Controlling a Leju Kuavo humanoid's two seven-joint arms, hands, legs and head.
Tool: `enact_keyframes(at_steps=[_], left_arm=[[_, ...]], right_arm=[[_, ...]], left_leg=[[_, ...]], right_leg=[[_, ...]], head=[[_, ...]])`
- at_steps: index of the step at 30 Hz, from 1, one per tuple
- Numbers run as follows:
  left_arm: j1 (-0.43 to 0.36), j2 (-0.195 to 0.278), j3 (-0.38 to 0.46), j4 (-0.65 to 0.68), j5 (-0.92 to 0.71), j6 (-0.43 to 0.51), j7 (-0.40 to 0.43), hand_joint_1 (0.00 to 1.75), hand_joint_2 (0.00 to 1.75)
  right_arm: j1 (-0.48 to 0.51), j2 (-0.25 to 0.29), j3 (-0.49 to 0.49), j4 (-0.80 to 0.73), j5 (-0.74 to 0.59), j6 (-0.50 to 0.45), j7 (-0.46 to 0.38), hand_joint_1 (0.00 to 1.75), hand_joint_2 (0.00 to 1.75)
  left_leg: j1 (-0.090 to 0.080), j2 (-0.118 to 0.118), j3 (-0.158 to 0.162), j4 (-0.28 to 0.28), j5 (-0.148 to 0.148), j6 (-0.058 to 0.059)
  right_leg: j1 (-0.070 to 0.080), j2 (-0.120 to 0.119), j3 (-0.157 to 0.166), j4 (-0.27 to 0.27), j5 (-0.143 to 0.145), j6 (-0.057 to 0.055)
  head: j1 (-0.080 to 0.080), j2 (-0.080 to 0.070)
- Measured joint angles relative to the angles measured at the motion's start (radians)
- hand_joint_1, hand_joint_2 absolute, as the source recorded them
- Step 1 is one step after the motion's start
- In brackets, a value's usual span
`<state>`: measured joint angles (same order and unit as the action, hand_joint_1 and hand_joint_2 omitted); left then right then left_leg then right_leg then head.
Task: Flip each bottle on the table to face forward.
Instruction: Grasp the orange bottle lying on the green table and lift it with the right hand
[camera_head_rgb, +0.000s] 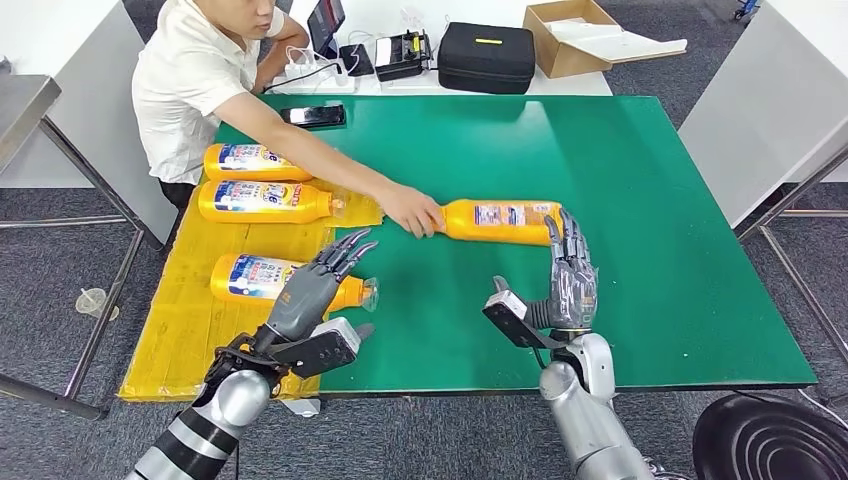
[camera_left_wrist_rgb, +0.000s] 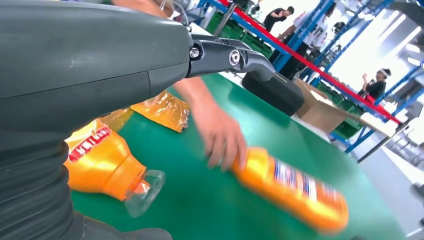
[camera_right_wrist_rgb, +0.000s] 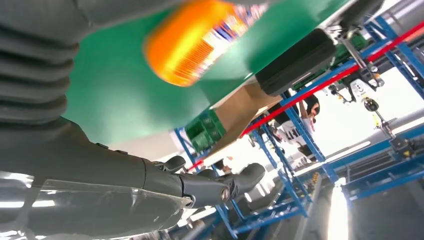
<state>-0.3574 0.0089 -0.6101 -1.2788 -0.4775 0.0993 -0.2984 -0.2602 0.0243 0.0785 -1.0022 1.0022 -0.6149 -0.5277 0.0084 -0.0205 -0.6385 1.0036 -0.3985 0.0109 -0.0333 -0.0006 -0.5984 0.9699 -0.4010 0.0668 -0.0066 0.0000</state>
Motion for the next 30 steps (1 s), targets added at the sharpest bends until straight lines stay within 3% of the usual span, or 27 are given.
enact_keyframes(at_steps=[6, 11, 20, 26, 30], left_arm=[[0.09, -0.083, 0.116, -0.007, 0.241, 0.117, -0.048, 0.0, 1.75], [0.147, -0.12, 0.174, -0.008, 0.308, 0.134, -0.064, 0.0, 1.75], [0.205, -0.145, 0.23, -0.008, 0.381, 0.17, -0.065, 0.0, 1.75], [0.218, -0.145, 0.249, -0.009, 0.434, 0.129, -0.033, 0.0, 1.75], [0.218, -0.146, 0.252, -0.009, 0.48, 0.085, -0.014, 0.0, 1.75]], right_arm=[[-0.056, -0.053, -0.017, 0.073, 0.117, 0.012, 0.158, 0.0, 1.75], [-0.089, -0.104, 0.011, 0.136, 0.111, 0.012, 0.193, 0.0, 1.75], [-0.114, -0.159, 0.09, 0.215, 0.164, 0.038, 0.296, 0.0, 1.75], [-0.132, -0.194, 0.125, 0.272, 0.155, 0.172, 0.364, 0.0, 1.75], [-0.156, -0.213, 0.141, 0.308, 0.13, 0.22, 0.35, 0.0, 1.75]], left_leg=[[0.0, -0.001, 0.0, 0.0, 0.0, 0.0], [0.0, -0.001, -0.001, 0.0, 0.0, 0.0], [0.0, -0.001, 0.0, 0.0, 0.0, 0.0], [-0.001, -0.001, -0.001, 0.0, -0.001, 0.0], [-0.001, -0.001, -0.001, 0.0, 0.0, 0.0]], right_leg=[[0.0, 0.0, 0.0, 0.0, 0.0, 0.0], [0.0, -0.001, 0.0, 0.0, 0.0, 0.0], [0.0, -0.001, 0.0, 0.0, 0.0, 0.0], [0.0, -0.001, 0.0, 0.0, 0.0, 0.0], [0.0, -0.001, 0.0, 0.0, 0.0, 0.0]], head=[[0.0, 0.0], [0.0, 0.0], [0.0, 0.0], [0.0, 0.0], [0.0, 0.0]])
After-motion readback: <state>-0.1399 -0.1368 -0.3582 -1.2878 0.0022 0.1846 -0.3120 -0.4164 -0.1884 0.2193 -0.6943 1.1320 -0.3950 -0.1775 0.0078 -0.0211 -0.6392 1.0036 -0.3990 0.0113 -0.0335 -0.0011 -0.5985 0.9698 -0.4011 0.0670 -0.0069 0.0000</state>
